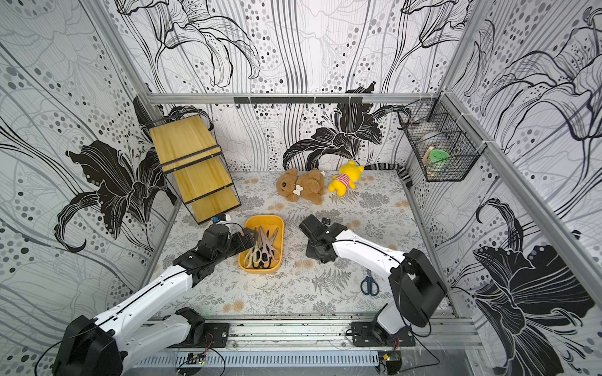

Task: Put the scissors into the storage box
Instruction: Pick up the scissors from the center of the board, then place the scissors in the storage box.

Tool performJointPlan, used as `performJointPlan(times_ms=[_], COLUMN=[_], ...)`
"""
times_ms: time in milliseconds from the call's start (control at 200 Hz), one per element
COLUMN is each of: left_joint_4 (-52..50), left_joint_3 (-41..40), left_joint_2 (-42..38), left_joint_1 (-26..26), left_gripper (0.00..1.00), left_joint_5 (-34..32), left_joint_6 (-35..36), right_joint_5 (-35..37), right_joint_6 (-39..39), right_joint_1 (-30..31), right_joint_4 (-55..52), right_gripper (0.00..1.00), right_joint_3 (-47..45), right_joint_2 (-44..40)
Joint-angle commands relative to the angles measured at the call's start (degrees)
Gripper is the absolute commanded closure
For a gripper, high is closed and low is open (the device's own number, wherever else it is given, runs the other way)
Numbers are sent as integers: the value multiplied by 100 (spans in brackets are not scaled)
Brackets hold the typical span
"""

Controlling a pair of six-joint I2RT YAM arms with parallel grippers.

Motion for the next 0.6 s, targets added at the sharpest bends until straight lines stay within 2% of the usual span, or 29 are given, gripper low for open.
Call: performJointPlan(times_ms=[0, 320, 410, 596], left_joint_4=[298, 524, 541, 622], left_joint_3=[-207, -597, -670, -742], left_joint_2=[-140, -347, -373, -351], left_joint_1=[405, 1312, 1404, 1468], left_gripper=[3, 3, 3, 3], left_joint_5=[331, 940, 995, 1035], left_joint_6=[-49, -213, -202, -183], right_joint_5=[144, -684, -962, -1514], right_joint_6=[-402, -515, -415, -134], right_joint_1=[139, 898, 1046, 1172], right_joint_4=[50, 244, 296, 595], right_gripper=[100, 100, 100, 100], right_joint_3=[760, 2696, 2797, 2410], right_joint_2=[438, 1727, 1840, 1809])
